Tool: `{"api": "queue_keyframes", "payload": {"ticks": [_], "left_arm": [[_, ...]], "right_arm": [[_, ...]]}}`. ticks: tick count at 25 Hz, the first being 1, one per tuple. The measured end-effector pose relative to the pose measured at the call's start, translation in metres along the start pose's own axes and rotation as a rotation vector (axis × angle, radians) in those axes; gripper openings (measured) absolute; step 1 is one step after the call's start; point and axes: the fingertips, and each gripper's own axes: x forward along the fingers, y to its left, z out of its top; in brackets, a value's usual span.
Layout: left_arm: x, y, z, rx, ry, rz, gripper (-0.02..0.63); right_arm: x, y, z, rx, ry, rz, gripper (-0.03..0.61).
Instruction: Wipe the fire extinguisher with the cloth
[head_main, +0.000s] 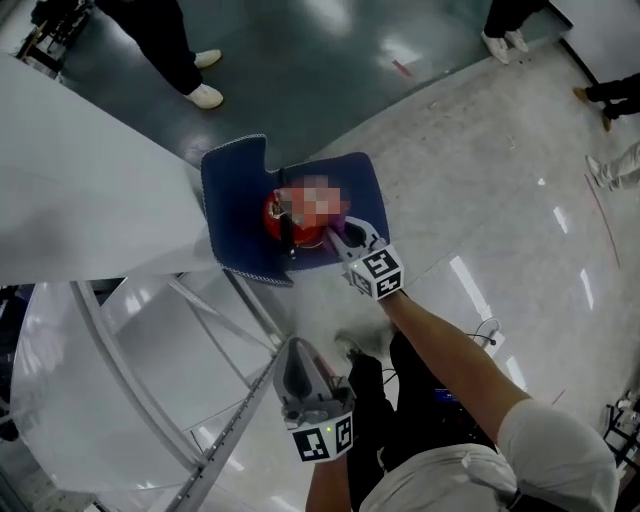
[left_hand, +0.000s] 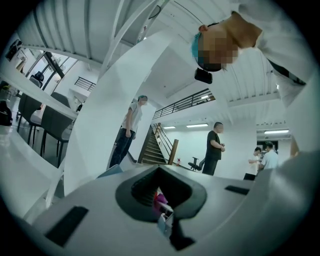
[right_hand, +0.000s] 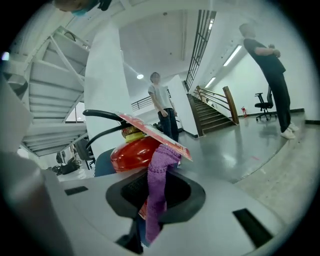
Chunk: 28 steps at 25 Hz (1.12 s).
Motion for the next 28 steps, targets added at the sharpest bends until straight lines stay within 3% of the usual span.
{"api": "queue_keyframes", "payload": {"ticks": [8,14,20,23,28], "left_arm": [[-0.015,0.010,0.013,-0.003,0.002,-0.056,0.005],[0.000,-0.013,0.061,0.037,-0.038,-0.135,0.005],[0.014,-0.032,0.069,0.083,-0.053,-0.160,0.005],[0.023,-0.036,0.050,0.087,-0.044,-0.186,0.005],[0.052,-0.030,0.002,0.083,0.064,-0.221,0.005]], "right_arm": [[-0.011,0.018,0.036,0.000,-0.064,-0.012,0.058],[-0.049,0.038,0.069,-0.059,-0.070,-0.020,0.058],[-0.090,0.009,0.038,-0.081,-0.019,-0.087,0.058],[-0.097,-0.010,0.012,-0.069,0.007,-0.121,0.058],[-0.102,-0.019,-0.037,-0.001,0.061,-0.184,0.058]]}}
